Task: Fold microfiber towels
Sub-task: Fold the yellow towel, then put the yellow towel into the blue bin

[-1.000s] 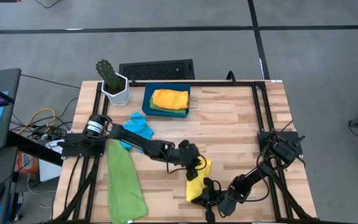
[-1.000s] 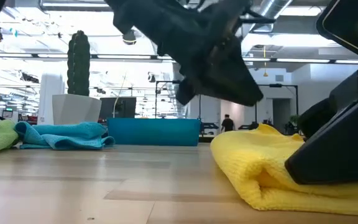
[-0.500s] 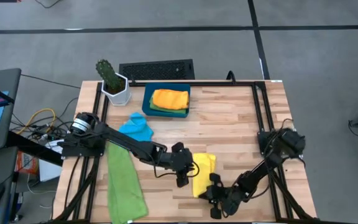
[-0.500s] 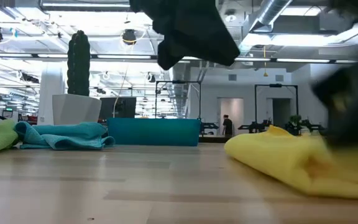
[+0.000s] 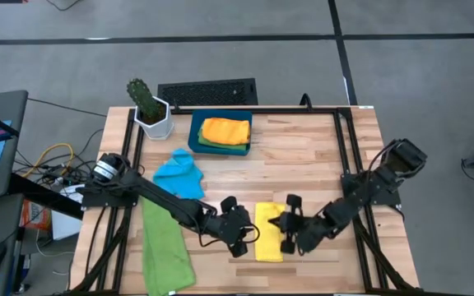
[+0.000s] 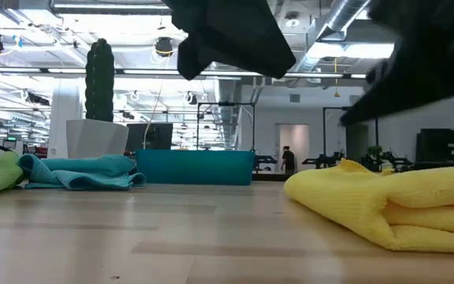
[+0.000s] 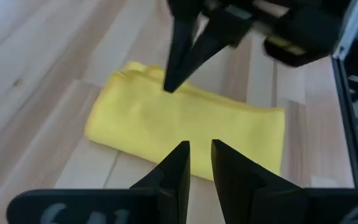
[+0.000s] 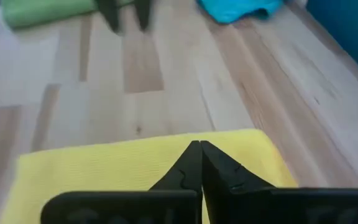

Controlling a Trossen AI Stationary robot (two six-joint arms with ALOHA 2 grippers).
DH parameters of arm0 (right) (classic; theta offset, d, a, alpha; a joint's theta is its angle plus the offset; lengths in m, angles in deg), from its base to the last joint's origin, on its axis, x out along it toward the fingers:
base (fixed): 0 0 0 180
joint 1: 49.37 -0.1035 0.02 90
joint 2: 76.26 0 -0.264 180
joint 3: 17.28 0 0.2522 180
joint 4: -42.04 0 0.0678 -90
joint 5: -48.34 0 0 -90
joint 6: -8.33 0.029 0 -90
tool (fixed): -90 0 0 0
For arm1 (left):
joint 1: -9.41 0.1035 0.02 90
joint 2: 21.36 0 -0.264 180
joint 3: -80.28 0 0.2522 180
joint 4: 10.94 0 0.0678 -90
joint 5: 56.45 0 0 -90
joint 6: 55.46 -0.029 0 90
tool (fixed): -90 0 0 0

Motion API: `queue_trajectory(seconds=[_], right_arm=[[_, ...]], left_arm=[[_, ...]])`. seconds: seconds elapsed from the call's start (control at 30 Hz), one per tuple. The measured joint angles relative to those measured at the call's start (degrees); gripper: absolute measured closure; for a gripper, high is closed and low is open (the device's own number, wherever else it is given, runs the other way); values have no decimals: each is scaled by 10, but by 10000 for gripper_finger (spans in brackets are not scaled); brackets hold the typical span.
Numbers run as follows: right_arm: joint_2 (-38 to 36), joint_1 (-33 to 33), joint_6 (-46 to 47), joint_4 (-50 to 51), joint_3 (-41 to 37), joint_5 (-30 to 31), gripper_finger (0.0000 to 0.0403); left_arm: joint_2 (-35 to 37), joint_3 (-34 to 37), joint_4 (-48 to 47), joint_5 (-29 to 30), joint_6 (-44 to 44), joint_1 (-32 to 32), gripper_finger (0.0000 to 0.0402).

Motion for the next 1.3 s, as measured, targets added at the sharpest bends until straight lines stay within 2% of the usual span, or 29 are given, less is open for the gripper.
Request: queue_trajectory(seconds=[0.1, 0.17, 0.37, 0.47, 0.6, 0.7, 0.8, 0.93, 1.03, 1.1, 1.2, 1.3], right_arm=[[6, 21, 3, -137, -79, -1, 384], [28, 32, 20, -214, -120, -1, 385], [116, 57, 114, -285, -164, -8, 375], [116, 61, 140, -288, -162, -33, 373], [35, 50, 119, -239, -166, -84, 376], [-58, 57, 109, -208, -161, -89, 379], [-145, 77, 103, -104, -155, -124, 365], [-223, 112, 54, 83, -104, -201, 312], [-229, 138, -28, 180, -55, -261, 257], [-219, 153, -72, 206, -23, -298, 218], [-185, 170, -87, 215, 10, -324, 165], [-141, 179, -85, 215, 33, -329, 132]], left_arm=[[-3, 0, 5, 43, 9, -10, 345], [-11, 0, 24, 49, 8, -11, 345], [-19, -1, 22, 35, 18, -10, 345], [-20, 1, 13, 19, 24, -10, 345], [-18, 0, -10, 8, 31, -10, 345], [-10, 0, -17, 6, 37, -11, 345], [-7, 0, -27, 8, 52, -13, 345], [3, 0, -48, 11, 74, -18, 345], [18, 0, -66, 9, 81, -20, 345], [31, 0, -83, 11, 84, -22, 345], [45, 0, -93, 13, 88, -23, 345], [51, 0, -94, 15, 98, -23, 345]])
